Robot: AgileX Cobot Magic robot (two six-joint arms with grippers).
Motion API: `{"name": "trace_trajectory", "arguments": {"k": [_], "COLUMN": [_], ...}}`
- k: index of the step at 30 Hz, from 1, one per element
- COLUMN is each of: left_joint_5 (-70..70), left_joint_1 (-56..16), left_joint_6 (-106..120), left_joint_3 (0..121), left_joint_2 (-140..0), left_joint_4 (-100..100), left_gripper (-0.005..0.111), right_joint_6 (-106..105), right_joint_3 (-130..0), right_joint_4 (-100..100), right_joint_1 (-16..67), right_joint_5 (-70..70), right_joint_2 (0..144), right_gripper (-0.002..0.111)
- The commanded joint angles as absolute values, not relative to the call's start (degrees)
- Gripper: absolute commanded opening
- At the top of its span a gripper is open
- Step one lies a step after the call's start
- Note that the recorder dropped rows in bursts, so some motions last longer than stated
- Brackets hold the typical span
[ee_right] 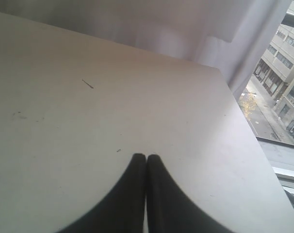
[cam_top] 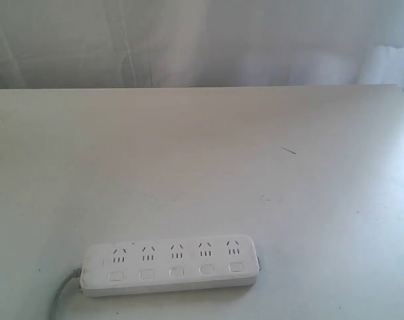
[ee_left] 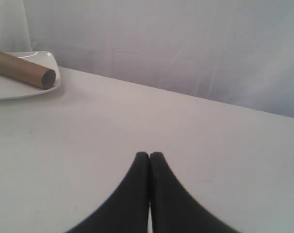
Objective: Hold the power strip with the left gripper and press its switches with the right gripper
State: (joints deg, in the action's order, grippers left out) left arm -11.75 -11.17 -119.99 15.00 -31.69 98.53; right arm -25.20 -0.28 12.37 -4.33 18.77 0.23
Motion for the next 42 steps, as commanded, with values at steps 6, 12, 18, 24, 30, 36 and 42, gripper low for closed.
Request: {"name": "trace_trajectory", "arguments": {"k": [6, 12, 18, 24, 30, 36, 42], "left_joint_5": [-11.65, -1.35, 4.93, 6.67, 15.84, 24.85, 27.43], "left_joint_1": [-11.00, -8.09, -3.48, -2.65, -2.65, -2.65, -2.65], "left_joint_6": [-118.14, -118.57, -116.82, -116.06, -116.90, -117.08, -116.95], "left_joint_3": [7.36, 1.22, 0.00, 0.00, 0.00, 0.00, 0.00], "left_joint_2": [-15.84, -7.97, -5.42, -3.20, -2.35, -2.35, -2.35], "left_joint_4": [99.95, 99.95, 99.95, 99.95, 99.95, 99.95, 99.95], "left_gripper": [0.000, 0.000, 0.000, 0.000, 0.000, 0.000, 0.000], "right_joint_6": [-25.54, -25.54, -25.54, -25.54, -25.54, -25.54, -25.43], "right_joint_3": [0.00, 0.00, 0.00, 0.00, 0.00, 0.00, 0.00], "right_joint_4": [12.21, 12.21, 12.21, 12.21, 12.21, 12.21, 12.21], "right_joint_1": [-4.69, -4.69, -4.69, -4.69, -4.69, -4.69, -4.69], "right_joint_5": [18.43, 18.43, 18.43, 18.43, 18.43, 18.43, 18.43], "right_joint_2": [0.00, 0.00, 0.00, 0.00, 0.00, 0.00, 0.00], "right_gripper": [0.000, 0.000, 0.000, 0.000, 0.000, 0.000, 0.000]}}
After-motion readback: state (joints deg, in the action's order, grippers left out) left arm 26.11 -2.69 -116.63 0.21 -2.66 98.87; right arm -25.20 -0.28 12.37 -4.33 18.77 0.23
